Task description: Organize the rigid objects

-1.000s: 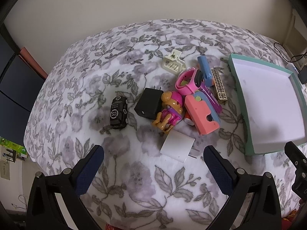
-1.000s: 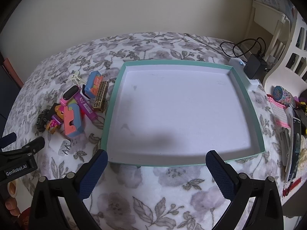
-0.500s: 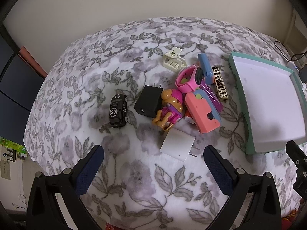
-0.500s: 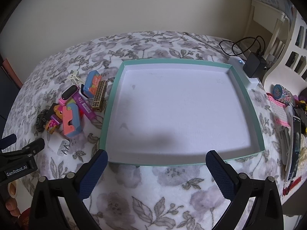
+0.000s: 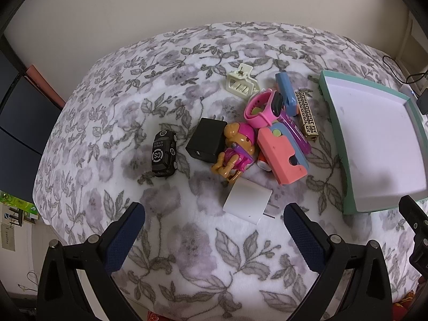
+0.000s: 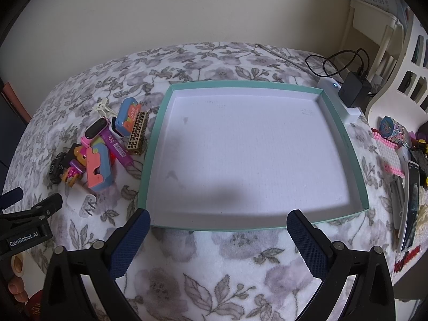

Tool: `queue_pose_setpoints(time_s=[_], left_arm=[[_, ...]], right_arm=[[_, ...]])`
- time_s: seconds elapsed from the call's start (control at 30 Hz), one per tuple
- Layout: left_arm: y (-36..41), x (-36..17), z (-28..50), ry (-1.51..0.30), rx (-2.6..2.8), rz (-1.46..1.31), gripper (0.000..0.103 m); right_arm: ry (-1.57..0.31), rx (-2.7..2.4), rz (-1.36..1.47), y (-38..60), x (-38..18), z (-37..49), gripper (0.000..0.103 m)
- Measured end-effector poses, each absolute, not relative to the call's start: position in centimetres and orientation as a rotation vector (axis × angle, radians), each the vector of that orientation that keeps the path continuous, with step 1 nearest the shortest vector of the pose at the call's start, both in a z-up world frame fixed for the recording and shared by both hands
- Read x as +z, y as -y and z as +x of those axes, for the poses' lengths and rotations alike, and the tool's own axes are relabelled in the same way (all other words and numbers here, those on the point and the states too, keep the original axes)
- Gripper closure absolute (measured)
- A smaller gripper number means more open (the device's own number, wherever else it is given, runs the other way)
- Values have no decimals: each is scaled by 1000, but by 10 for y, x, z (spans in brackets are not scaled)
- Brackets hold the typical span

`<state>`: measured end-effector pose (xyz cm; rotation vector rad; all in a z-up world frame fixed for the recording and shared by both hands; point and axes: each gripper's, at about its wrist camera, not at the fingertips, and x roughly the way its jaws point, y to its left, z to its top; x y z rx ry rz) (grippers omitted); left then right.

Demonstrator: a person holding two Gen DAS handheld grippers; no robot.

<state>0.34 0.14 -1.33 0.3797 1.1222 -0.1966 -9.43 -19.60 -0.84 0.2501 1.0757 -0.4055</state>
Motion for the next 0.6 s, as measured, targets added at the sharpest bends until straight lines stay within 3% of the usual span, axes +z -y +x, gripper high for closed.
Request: queue_pose_setpoints(time_s=[0.6], left_arm=[[-1, -13, 4, -1123, -195, 380, 0]], right_arm=[[-1079, -406, 252, 197, -9, -94, 0]])
